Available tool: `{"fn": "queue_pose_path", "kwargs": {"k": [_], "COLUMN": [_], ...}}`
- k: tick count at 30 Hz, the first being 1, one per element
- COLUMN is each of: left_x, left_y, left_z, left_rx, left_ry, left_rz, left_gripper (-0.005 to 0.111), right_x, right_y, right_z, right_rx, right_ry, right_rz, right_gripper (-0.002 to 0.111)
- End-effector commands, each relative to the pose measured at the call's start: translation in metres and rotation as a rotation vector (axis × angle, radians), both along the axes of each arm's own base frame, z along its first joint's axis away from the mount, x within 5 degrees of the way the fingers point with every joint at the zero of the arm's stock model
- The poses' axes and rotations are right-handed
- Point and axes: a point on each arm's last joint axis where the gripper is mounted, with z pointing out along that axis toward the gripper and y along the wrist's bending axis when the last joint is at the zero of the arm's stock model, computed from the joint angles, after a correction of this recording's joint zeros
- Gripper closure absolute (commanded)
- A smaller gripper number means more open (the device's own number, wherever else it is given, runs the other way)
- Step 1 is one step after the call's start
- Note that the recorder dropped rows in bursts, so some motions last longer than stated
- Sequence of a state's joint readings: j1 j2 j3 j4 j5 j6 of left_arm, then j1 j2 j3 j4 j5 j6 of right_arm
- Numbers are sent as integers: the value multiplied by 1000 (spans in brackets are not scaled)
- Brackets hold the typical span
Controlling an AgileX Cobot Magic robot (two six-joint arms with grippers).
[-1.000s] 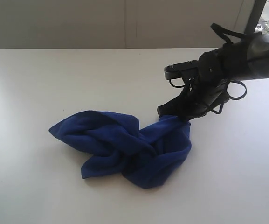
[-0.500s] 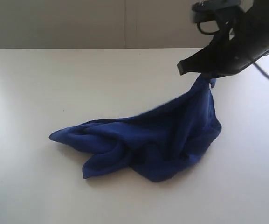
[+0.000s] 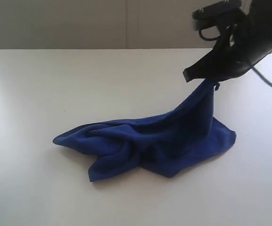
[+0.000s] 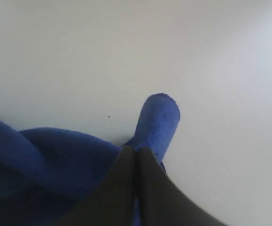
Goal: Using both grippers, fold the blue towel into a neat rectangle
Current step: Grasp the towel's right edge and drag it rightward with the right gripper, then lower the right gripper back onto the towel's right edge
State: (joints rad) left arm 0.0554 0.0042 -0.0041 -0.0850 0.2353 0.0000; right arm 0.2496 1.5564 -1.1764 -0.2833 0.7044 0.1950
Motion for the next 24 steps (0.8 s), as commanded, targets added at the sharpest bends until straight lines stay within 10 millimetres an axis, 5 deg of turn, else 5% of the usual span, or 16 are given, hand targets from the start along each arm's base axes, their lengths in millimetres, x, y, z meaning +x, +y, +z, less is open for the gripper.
{"fn": "queue_pose_path", "kwargs": {"k": [1, 10, 16, 21, 24], "left_x": [0, 0, 0, 0, 0], "left_y": [0, 0, 0, 0, 0], "left_z": [-1, -1, -1, -1, -1], "left_rx": [-3, -3, -3, -3, -3], "left_ry": [-2, -2, -2, -2, -2], "left_rz": [3, 3, 3, 3, 3], "left_gripper": [107, 107, 107, 107, 107], "right_x": [24, 43, 48, 37, 29], "right_y": [4, 13, 23, 35, 26], "right_z": [-38, -72, -84, -50, -22], "right_rx": [-26, 30, 168, 171, 2], "right_ry": [15, 14, 21, -50, -136], "right_rz": [5, 2, -32, 139, 263], "right_gripper": [108, 105, 58, 58, 58]}}
